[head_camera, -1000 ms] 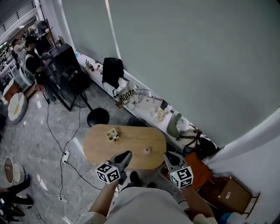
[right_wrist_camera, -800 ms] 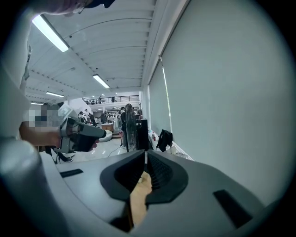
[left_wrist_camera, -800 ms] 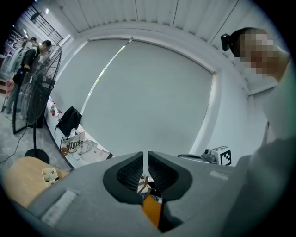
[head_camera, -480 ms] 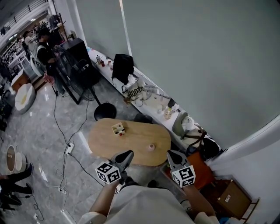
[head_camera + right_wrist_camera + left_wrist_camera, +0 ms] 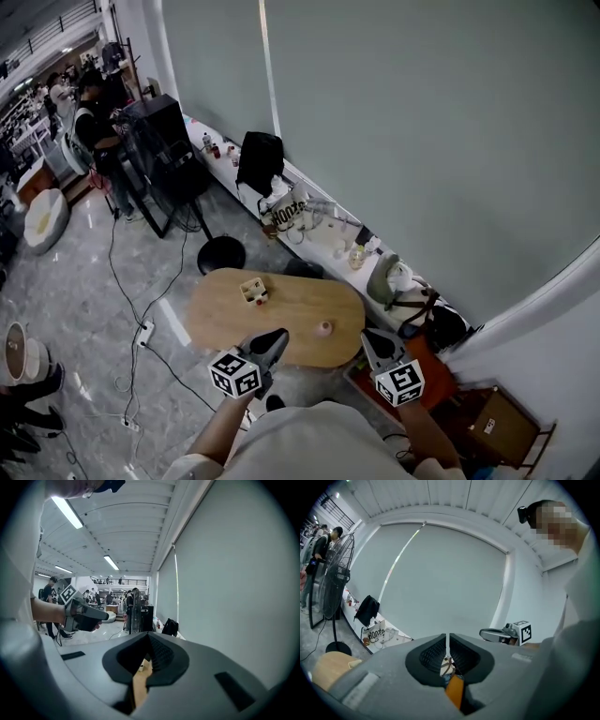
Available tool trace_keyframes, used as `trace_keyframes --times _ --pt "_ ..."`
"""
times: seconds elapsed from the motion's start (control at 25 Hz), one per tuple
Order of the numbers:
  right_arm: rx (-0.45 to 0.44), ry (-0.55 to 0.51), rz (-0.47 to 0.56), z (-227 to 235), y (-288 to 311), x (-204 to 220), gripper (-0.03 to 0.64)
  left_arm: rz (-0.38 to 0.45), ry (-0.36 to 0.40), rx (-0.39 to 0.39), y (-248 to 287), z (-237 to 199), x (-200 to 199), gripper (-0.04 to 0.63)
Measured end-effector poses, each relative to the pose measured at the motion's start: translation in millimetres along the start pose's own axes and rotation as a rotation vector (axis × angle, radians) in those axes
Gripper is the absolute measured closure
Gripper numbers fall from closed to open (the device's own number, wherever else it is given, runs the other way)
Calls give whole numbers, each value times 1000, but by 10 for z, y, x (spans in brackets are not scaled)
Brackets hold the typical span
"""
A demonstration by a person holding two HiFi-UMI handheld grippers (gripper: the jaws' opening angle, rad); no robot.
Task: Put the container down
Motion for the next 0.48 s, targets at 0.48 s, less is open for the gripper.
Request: trace_keyframes --times 0.48 --pt "67 44 -25 -117 -11 -22 615 2 -17 24 -77 -126 -44 560"
Point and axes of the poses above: the fingertips, and each gripper's own axes: y forward along the fingers, z to its right, x out of its underside, the point moved 9 cm from there along -y, backward along the fingers
